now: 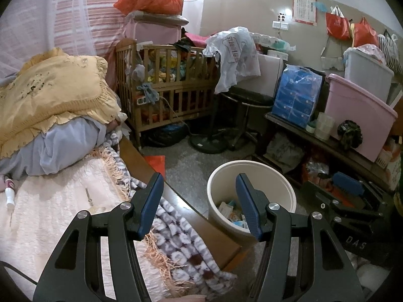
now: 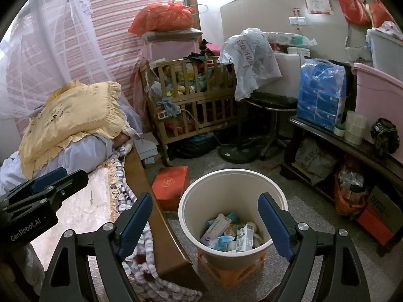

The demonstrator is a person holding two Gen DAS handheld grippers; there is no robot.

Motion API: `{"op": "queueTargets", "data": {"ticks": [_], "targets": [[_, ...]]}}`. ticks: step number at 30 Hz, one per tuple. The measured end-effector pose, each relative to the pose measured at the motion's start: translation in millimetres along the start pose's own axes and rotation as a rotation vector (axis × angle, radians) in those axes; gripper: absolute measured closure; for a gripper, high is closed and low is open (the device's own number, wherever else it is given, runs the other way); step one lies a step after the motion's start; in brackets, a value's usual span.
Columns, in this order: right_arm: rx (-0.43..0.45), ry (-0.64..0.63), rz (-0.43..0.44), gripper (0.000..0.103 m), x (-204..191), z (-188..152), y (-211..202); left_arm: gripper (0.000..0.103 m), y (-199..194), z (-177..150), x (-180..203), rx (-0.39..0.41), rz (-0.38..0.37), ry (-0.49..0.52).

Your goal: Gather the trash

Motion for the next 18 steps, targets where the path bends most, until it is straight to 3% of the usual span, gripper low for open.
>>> {"op": "queueTargets", "data": {"ticks": [18], "targets": [[-0.014,0.002,0.005,0.018,10.4,-0.2,5.7,0.045,8.1,-8.9,-0.8,-0.019,-0.004,-0.006]]}}
Point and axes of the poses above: each gripper's, at about its wrist camera, not at the fingertips, and y roughly the way its jaws point, x to its right, z to its top, the point moved 6 cm from there along y, roughly the way its jaws point, and after that the axes turned 14 degrees about z, right-handed, at the moved point
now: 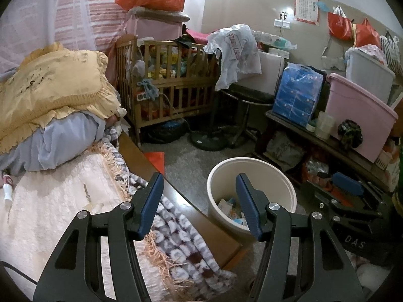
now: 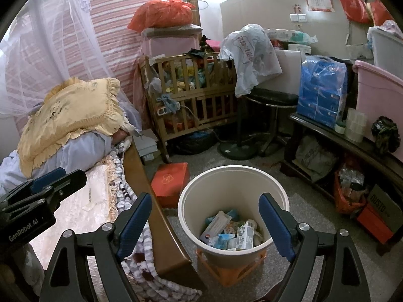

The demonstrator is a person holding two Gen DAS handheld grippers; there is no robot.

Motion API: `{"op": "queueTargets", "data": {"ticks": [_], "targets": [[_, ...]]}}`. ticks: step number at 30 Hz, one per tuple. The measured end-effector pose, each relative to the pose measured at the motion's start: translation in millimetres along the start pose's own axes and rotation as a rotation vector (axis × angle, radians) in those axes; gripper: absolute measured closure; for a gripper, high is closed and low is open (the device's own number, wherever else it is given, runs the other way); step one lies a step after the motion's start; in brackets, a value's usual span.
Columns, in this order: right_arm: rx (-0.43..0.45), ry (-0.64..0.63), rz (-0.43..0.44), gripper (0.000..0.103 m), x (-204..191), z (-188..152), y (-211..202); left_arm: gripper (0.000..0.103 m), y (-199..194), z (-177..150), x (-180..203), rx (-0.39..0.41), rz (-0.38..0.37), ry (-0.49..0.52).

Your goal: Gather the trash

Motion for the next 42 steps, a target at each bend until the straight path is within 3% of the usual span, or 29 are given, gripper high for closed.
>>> {"op": "queueTargets", "data": {"ticks": [42], "targets": [[-0.034,0.005,0.001,0.017,7.4,-8.6,14.9,0.045,16.6,-3.8,7.0,-0.037,-0.005,0.006]]}}
Point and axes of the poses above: each gripper's, at about its wrist camera, not at the fingertips, and y roughly the way its jaws point, x to its right, z to its top, the point moved 6 cm from there along y, roughly the way its jaws point, and after that the axes turned 14 degrees about z, right-handed, at the moved point
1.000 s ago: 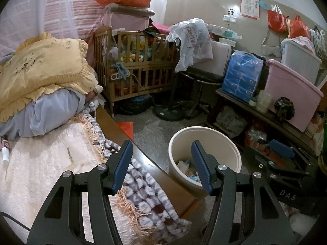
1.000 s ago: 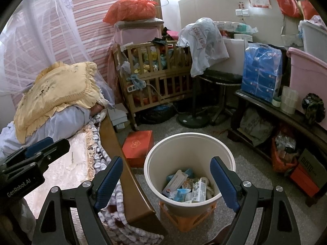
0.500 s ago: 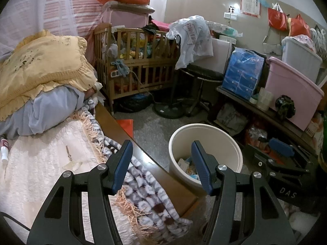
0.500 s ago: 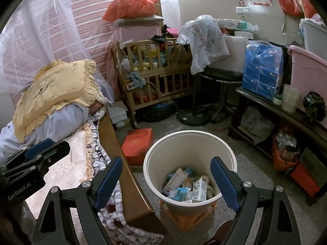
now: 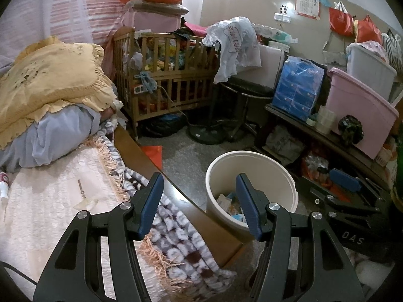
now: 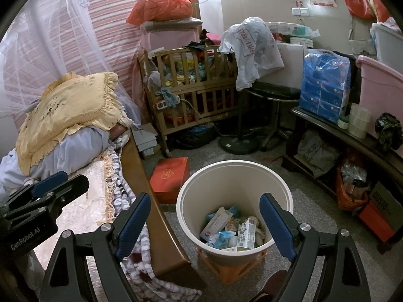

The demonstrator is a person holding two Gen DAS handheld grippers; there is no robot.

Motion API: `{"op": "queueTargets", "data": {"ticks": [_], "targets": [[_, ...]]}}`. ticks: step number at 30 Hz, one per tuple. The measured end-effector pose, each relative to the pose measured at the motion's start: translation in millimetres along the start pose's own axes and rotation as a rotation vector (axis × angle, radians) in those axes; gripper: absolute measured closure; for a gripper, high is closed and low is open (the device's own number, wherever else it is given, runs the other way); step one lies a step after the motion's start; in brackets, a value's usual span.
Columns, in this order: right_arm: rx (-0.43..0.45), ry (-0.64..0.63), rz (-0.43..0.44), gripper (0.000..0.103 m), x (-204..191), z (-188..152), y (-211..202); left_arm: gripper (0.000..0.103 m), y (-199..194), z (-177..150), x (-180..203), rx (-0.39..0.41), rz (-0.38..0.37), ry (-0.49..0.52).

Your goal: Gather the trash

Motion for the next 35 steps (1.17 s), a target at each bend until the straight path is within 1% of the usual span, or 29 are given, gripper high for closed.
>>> {"op": "queueTargets", "data": {"ticks": [16,35], "targets": [[-0.017,0.009,-0.003,0.016,6.7,-2.9,9.6,0.045,6.9,-3.5,3.5,-0.019,-0.014,0.004],[-0.046,0.007,-0.006,0.016,2.5,-3.6,16.1,0.045,15.9,-7.7,-7.7,-0.049,-0.024,-0.003]]}}
Point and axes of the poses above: each gripper's, at about its wrist camera, not at the fingertips, and y roughly the way its jaws point, x to its right, z to its top, the point moved 6 cm from there along y, roughly the way its jaws point, and after that the axes turned 14 degrees about z, right-handed, at the moved point
